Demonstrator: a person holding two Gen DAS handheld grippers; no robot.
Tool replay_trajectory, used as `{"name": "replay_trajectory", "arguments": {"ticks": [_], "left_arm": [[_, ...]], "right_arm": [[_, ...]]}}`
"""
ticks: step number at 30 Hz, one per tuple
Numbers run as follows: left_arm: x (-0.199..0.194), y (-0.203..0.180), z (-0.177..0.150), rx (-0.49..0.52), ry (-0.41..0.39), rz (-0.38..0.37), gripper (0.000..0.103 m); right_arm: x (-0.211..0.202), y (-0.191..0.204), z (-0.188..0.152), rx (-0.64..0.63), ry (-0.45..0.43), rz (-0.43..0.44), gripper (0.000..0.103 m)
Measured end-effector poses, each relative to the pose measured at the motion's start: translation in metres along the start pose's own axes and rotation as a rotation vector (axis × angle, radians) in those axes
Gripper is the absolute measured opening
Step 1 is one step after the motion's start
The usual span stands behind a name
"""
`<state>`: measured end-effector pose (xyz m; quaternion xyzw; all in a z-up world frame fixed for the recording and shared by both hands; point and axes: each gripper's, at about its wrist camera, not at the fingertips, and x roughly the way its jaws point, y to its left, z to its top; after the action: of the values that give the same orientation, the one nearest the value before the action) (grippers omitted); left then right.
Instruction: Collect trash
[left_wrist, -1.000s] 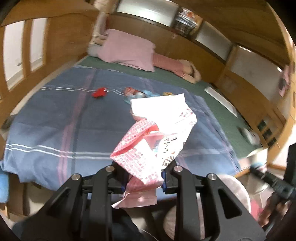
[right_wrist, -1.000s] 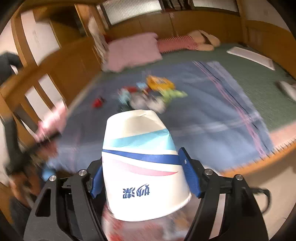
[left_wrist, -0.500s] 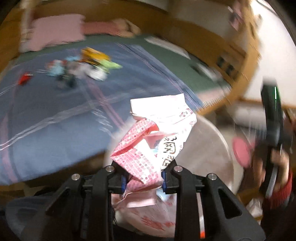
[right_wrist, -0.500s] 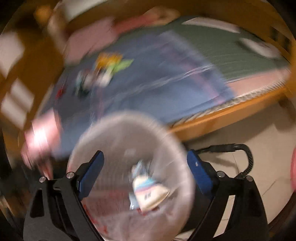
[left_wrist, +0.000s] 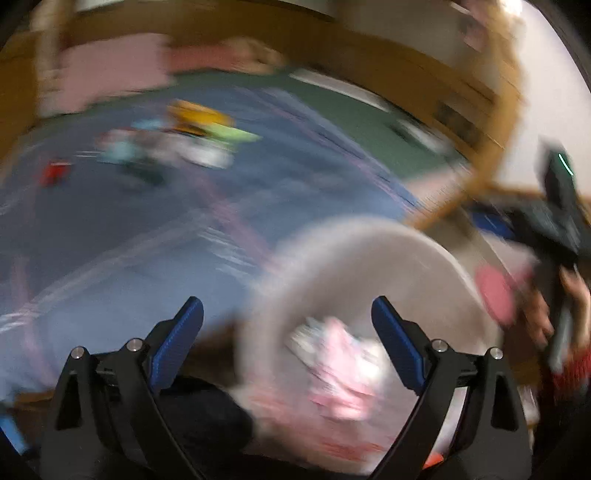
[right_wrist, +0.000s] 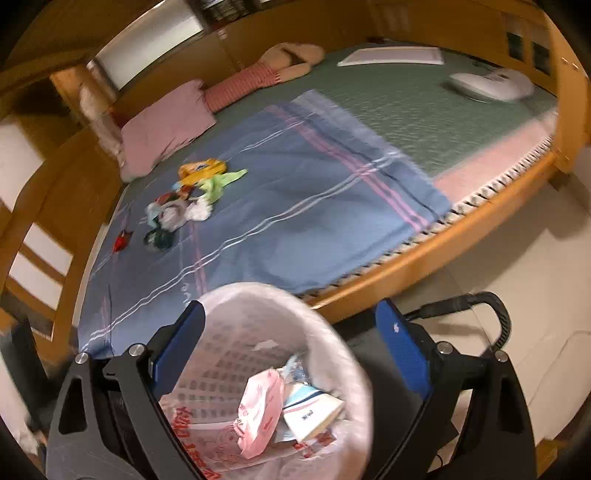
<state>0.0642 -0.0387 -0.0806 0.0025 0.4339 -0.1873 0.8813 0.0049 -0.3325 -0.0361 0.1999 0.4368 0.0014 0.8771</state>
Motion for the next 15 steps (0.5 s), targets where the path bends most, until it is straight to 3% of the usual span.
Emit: {"name": "replay_trajectory", "arguments": {"ticks": [2, 4, 5, 7, 9, 11, 12, 13, 15], "left_arm": [[0.003, 0.053, 0.027, -0.078, 0.005, 0.345, 0.094], [0.006, 0.102, 0.049, -0.137, -0.016, 0.529, 0.094], [0.009, 0.127, 0.059, -0.172, -0.010, 0.570, 0.095], [0.011, 0.171, 0.072, -0.254, 0.012, 0.629, 0.095], [0.005, 0.220, 0.076, -0.398, -0.019, 0.662, 0.096], [-0.001, 0.259, 0.062, -0.536, -0.065, 0.656, 0.097], [-0.005, 0.276, 0.047, -0.621, -0.049, 0.666, 0.097], [-0.007, 0.295, 0.030, -0.754, 0.011, 0.652, 0.095], [-0.019, 0.315, 0.008, -0.915, -0.044, 0.510, 0.095]], "right_arm": [[0.018, 0.027, 0.001, -0.049, 0.044, 0.013, 0.092], [0.041, 0.054, -0.001, -0.086, 0.098, 0.055, 0.092], [0.050, 0.063, -0.001, -0.090, 0.118, 0.074, 0.092], [0.082, 0.100, 0.001, -0.100, 0.191, 0.143, 0.092], [0.105, 0.136, 0.006, -0.132, 0.230, 0.166, 0.092], [0.129, 0.188, 0.012, -0.205, 0.260, 0.205, 0.092], [0.137, 0.203, 0.012, -0.233, 0.266, 0.226, 0.092], [0.152, 0.232, 0.014, -0.288, 0.271, 0.254, 0.092], [0.179, 0.271, 0.016, -0.371, 0.247, 0.243, 0.092]]}}
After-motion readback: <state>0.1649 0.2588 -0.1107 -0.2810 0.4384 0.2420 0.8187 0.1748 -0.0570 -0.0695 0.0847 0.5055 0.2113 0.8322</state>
